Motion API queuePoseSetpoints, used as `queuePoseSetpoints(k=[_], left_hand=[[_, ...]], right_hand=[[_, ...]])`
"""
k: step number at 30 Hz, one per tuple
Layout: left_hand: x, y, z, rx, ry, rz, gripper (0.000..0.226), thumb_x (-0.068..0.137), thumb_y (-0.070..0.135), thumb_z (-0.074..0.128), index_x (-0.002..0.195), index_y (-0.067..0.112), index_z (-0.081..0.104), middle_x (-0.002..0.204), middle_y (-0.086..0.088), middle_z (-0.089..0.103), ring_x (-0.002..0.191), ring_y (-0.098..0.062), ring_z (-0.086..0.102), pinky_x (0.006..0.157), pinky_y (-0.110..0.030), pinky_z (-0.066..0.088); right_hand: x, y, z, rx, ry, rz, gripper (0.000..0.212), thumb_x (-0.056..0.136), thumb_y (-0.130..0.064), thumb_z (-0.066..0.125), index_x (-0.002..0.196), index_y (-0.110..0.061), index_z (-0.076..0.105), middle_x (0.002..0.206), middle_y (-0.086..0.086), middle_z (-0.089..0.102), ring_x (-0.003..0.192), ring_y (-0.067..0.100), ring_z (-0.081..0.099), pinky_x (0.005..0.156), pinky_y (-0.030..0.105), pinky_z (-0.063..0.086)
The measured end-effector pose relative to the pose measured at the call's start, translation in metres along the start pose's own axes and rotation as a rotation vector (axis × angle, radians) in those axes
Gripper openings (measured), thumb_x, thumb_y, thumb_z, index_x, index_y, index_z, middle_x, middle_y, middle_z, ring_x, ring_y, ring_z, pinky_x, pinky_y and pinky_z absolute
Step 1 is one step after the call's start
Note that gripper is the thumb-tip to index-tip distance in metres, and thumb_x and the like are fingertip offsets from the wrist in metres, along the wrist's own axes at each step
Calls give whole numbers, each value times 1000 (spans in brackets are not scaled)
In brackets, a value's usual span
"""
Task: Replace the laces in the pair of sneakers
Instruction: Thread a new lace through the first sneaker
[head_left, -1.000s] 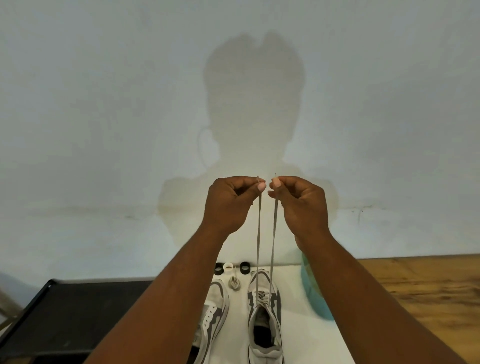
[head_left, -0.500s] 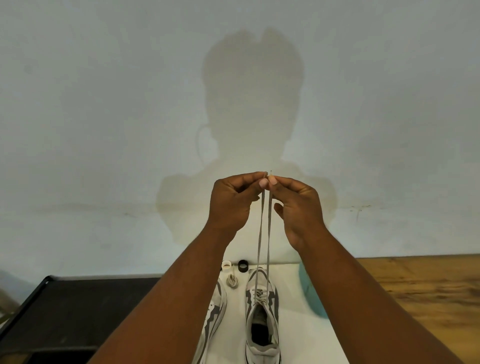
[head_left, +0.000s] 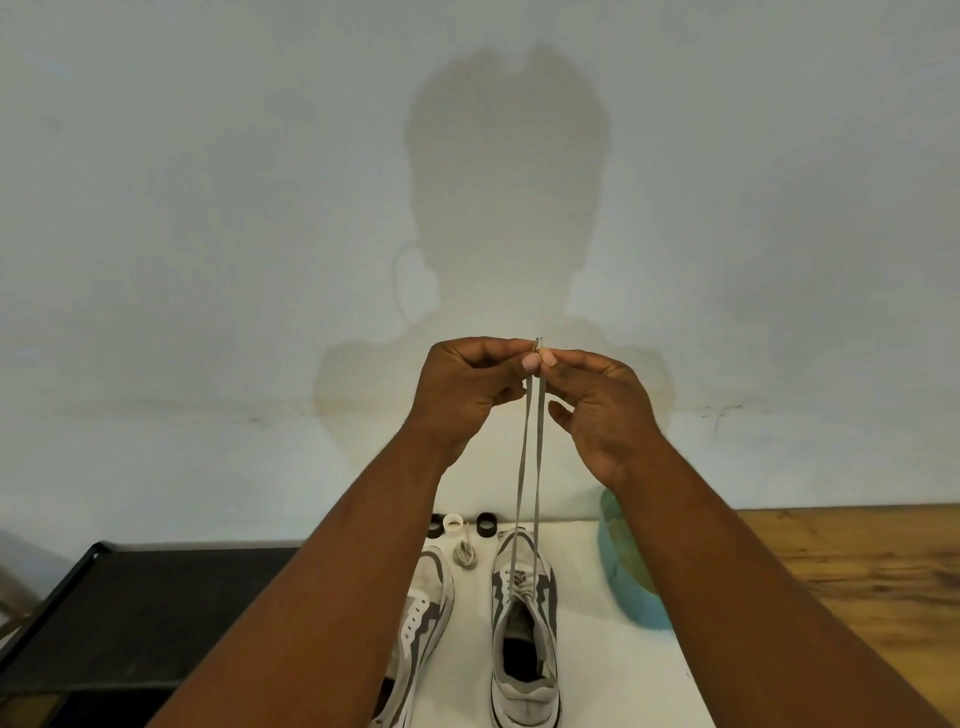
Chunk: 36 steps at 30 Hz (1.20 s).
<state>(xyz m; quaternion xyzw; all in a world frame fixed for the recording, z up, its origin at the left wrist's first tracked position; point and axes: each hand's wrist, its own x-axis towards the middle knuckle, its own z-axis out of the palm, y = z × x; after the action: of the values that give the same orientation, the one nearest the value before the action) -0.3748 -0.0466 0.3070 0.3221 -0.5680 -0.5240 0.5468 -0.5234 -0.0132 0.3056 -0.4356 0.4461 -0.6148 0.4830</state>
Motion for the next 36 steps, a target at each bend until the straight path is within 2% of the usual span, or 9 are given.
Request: queuePoseSetpoints(k=[9,12,15,19,23,26,29,32,36], left_hand=[[1,-5,5,26,9,4,11,89,7,76,93,17,79,83,0,78,78,-11,72,71,-26,57],[-1,-17,4,85,67,36,9,89,10,78,90,19,79,81,2,77,76,-9,69,69,-26,56],[-7,-46,-7,168,149,53,7,90,11,78,89,19,77,78,7,75,71,-8,64,64,-26,54],[-20,-110,-43,225,462,60,8,92,22,76,90,29,73,86,10,76,79,-11,69,76,-43,60],[-39,-164,-65,370,736,56,4,94,23,70,97,22,72,95,9,73,87,-10,67,86,-41,58],[-54,-199,-61,317,510,-97,4,93,17,76,96,16,76,88,5,76,79,-11,67,81,-36,59],[-72,-238,-48,288,229,-248,6,88,12,79,91,17,78,82,1,78,74,-15,68,74,-31,58],[-86,-266,-39,162,171,-334,16,81,5,82,85,20,78,77,2,78,72,-8,71,71,-22,56],[-93,-289,-33,89,111,-346,18,71,20,85,86,28,80,83,-4,79,80,-19,76,75,-30,61]], right_hand=[[2,-2,-6,-62,-28,-26,7,91,-24,72,90,-20,78,95,1,77,98,20,71,97,41,50],[2,6,-11,-20,-21,-29,8,96,-15,68,90,-13,74,85,6,73,79,21,69,77,32,57],[6,32,-24,-69,57,-10,10,100,-18,64,94,-15,71,74,5,62,54,15,50,54,28,48],[11,94,-58,-226,210,-27,9,99,-25,65,95,-22,73,66,-4,53,50,8,40,47,23,40],[7,154,-83,-341,309,-51,12,100,-18,63,99,-24,74,81,-2,66,69,4,56,66,20,48],[-2,201,-85,-398,241,1,20,99,-14,63,98,-31,73,88,-10,72,75,-4,62,72,15,49],[-11,251,-82,-435,139,83,22,97,-13,66,105,-33,70,87,-4,76,69,-4,64,67,17,50],[-23,286,-80,-364,66,179,17,95,-16,70,106,-29,67,86,-2,78,73,8,71,69,27,57],[-29,312,-80,-382,22,193,16,93,-11,71,94,-27,76,87,-9,77,82,12,74,75,27,60]])
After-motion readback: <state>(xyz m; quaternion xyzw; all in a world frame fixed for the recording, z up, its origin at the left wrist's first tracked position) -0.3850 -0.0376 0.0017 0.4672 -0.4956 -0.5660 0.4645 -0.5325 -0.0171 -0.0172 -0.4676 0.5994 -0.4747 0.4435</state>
